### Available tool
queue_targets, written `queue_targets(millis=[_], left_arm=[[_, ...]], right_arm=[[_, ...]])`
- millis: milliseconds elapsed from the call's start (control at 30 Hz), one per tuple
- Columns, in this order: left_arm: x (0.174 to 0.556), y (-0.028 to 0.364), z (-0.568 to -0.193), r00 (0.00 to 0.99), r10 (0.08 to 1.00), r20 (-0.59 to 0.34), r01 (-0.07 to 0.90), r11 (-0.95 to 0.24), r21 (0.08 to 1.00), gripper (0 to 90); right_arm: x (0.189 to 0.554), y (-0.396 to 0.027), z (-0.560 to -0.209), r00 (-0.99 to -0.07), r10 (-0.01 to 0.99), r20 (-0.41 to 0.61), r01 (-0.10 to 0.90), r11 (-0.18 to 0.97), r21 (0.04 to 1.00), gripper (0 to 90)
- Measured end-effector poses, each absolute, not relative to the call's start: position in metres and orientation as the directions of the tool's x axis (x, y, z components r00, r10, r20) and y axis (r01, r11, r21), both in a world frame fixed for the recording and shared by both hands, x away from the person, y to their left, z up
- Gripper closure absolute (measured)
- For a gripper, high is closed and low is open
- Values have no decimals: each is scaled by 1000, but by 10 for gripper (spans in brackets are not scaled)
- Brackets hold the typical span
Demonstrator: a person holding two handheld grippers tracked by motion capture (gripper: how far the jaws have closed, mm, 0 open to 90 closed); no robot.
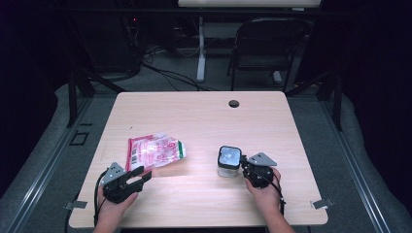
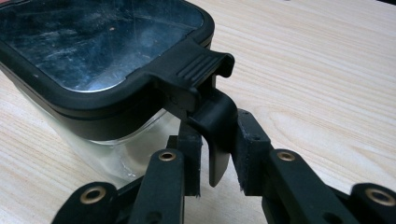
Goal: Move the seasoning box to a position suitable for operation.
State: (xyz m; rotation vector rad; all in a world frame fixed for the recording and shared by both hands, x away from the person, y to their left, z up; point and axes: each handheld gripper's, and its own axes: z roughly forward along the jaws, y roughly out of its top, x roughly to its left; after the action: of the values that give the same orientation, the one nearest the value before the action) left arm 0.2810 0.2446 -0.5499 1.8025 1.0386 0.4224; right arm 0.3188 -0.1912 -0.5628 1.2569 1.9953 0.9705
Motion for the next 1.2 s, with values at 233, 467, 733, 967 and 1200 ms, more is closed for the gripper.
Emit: queue_targets(millis=[233,467,733,967,1200], left_arm=[[282,244,-550,581,799,-157,466,-168,869,571],[282,244,-550,580,801,-150,467,-176,867,571],[283,244,-551,574,804,-157,467,-164,869,570],[283,244,-551,576,804,-151,465,-170,869,570],[283,243,-551,574,804,-153,465,-167,869,570]], right_arm=[[318,-192,-563,-390,915,-104,492,302,817,750],[317,-191,-562,-395,912,-114,486,313,816,756],[315,-191,-560,-410,902,-137,477,340,810,759],[312,-189,-559,-422,897,-129,467,337,818,760],[311,-189,-558,-431,891,-142,460,352,815,762]])
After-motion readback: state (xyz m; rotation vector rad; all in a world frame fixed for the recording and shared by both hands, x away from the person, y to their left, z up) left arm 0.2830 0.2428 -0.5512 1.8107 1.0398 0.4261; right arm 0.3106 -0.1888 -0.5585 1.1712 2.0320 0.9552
